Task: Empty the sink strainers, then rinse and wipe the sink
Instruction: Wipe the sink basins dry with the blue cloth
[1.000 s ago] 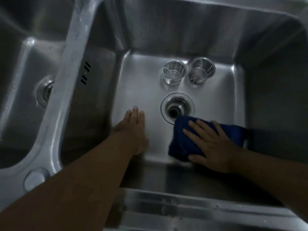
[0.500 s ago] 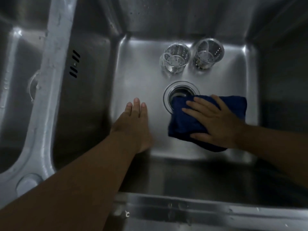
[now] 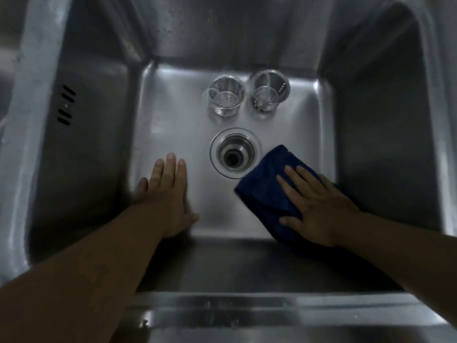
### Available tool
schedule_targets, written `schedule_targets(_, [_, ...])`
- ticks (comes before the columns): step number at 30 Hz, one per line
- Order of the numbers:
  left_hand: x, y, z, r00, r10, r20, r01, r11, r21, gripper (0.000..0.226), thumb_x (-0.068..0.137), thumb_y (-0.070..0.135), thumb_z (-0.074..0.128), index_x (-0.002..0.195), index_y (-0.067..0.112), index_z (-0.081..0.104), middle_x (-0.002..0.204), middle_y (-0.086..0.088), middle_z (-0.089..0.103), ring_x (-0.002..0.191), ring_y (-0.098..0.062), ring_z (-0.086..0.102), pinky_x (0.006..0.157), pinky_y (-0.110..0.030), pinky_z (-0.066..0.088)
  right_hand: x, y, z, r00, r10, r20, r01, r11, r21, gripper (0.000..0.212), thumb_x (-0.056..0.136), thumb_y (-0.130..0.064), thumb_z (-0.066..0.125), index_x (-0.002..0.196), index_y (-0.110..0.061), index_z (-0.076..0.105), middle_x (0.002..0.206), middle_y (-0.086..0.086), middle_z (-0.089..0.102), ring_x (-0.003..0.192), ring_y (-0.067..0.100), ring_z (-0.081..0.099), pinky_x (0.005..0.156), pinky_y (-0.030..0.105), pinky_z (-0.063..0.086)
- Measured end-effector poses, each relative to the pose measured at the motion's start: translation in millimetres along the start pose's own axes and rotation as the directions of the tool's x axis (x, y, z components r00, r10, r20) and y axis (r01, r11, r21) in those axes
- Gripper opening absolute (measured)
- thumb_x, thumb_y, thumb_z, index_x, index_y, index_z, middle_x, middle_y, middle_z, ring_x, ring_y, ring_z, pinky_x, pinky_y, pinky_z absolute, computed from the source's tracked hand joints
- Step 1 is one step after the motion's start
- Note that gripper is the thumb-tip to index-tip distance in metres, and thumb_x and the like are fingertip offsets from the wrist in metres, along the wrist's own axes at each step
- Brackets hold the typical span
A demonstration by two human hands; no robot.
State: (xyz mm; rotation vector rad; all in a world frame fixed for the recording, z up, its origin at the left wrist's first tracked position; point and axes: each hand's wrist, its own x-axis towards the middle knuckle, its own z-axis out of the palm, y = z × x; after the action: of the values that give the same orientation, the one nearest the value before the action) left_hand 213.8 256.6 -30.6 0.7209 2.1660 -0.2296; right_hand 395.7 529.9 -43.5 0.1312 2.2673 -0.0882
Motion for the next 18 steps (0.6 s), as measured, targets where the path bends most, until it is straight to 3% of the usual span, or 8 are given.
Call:
schedule_targets(4, [4,-4,3,0.999,0.022,-0.024,-0.021,0.999,0.028,0.126,0.088,0.064,0.064,0.155,0.018,-0.032,0.162,-0.009,-0.04,0.155,-0.032,-0.025,0.127,-0.052,0.009,37,11,-35,0.967,0.246,-0.066,-0.226,0.948,0.222,0.088,0.097,-0.073,0.022,0.154,-0.032,-0.032,0.157,-0.004,-0.047,0.151,0.019,-0.033,0.126,0.048,-0.007])
schedule_targets(6, [7,-6,6,0.999,0.022,-0.032,-0.021,0.999,0.031,0.127,0.087,0.065,0.064,0.155,0.019,-0.033,0.162,-0.009,-0.04,0.155,-0.032,-0.025,0.127,-0.051,0.01,52,13,-49,0.948,0.313,-0.058,-0.281,0.91,0.306,0.096,0.095,-0.075,0.028,0.153,-0.031,-0.034,0.159,-0.003,-0.045,0.151,0.022,-0.034,0.125,0.05,-0.008])
schedule_targets(9, [10,-7,9,0.999,0.022,-0.035,-0.021,0.999,0.04,0.127,0.086,0.066,0.064,0.155,0.021,-0.033,0.162,-0.009,-0.041,0.155,-0.032,-0.025,0.127,-0.052,0.01,41,9,-33,0.972,0.235,-0.03,-0.224,0.955,0.196,0.114,0.087,-0.083,0.037,0.137,-0.032,-0.052,0.148,-0.002,-0.056,0.149,0.026,-0.038,0.124,0.053,-0.008])
schedule_targets(11, [9,-7,8,1.0,0.018,-0.01,-0.017,0.999,0.045,0.127,0.087,0.065,0.065,0.154,0.021,-0.033,0.161,-0.009,-0.042,0.154,-0.032,-0.026,0.127,-0.052,0.008,16,1,-14,0.99,0.136,0.023,-0.137,0.985,0.103,0.113,0.092,-0.073,0.042,0.123,-0.036,-0.06,0.151,0.001,-0.054,0.149,0.029,-0.036,0.126,0.053,-0.003])
schedule_targets(12, [8,-7,5,1.0,0.013,0.006,-0.013,0.999,0.038,0.126,0.087,0.064,0.065,0.155,0.021,-0.033,0.161,-0.009,-0.042,0.154,-0.032,-0.026,0.128,-0.051,0.007,4,-2,-7,0.995,0.088,0.044,-0.091,0.992,0.082,0.113,0.095,-0.06,0.048,0.128,-0.038,-0.057,0.155,0.002,-0.049,0.15,0.03,-0.031,0.126,0.053,0.004])
schedule_targets(15, [1,-3,-9,0.999,0.032,0.034,-0.03,0.999,-0.045,0.114,0.091,0.065,0.06,0.161,0.02,-0.018,0.167,-0.011,-0.029,0.157,-0.033,-0.017,0.128,-0.049,0.008,-20,-8,-9,0.997,-0.034,0.074,0.027,0.995,0.096,0.101,0.093,-0.02,0.057,0.158,-0.035,-0.019,0.164,0.004,-0.016,0.146,0.035,0.001,0.121,0.046,0.026])
schedule_targets(18, [-29,5,-23,0.994,0.095,0.051,-0.083,0.975,-0.204,0.087,0.096,0.066,0.049,0.164,0.023,0.016,0.173,-0.008,-0.002,0.159,-0.028,0.0,0.129,-0.041,0.009,-30,-21,-28,0.987,-0.112,0.112,0.067,0.936,0.345,0.068,0.097,-0.008,0.053,0.159,-0.027,0.033,0.159,0.009,0.029,0.138,0.032,0.035,0.117,0.034,0.032])
